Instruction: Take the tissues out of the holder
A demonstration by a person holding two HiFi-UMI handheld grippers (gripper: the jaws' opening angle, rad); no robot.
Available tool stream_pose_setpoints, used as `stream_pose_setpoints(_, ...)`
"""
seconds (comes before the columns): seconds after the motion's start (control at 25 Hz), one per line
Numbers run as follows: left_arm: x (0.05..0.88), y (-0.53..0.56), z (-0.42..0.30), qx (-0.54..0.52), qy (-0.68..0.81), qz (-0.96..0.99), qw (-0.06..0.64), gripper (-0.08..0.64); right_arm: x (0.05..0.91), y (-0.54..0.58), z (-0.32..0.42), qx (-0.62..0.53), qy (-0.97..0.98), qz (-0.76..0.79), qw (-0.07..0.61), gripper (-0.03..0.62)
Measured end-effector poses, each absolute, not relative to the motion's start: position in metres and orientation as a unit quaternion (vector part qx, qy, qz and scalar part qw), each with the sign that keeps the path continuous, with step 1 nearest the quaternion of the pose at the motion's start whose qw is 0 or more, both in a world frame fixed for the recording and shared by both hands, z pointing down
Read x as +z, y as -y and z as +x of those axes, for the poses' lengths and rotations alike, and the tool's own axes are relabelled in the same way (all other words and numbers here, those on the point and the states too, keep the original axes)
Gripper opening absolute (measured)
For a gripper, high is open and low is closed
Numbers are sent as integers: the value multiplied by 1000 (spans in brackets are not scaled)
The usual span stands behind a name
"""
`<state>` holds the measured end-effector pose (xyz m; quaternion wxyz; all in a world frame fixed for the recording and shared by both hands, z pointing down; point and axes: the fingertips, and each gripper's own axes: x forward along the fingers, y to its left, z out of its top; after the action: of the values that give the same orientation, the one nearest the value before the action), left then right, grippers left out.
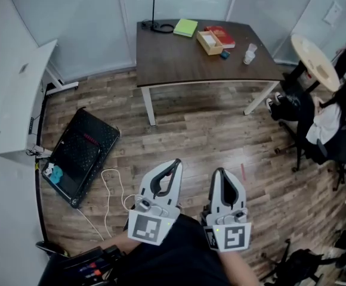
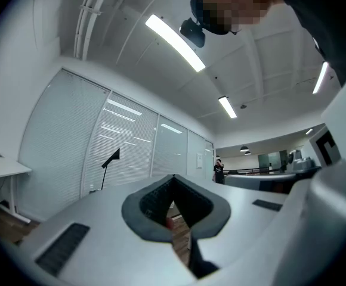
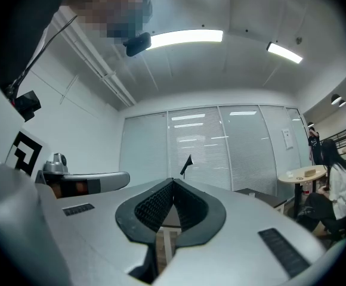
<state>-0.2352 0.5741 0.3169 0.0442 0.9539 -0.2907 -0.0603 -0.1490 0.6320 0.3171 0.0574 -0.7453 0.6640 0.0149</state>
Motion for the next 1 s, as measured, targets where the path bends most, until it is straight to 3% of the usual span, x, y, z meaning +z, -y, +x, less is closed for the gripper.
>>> stream_pose_setpoints(0.6,332,-532,-185,-58,293,954,37,0,335,-602,-96,0,-666,-745,49,11)
stream_pose_setpoints(0.84,340,-483,-138,-68,260,962,47,0,339,-553,-63,10,-664,-744,67,11)
stream_pose_setpoints(1.0,348,-418,-104,-86,244,965,42,0,354,-495,-31,26,-654,-755,45,11)
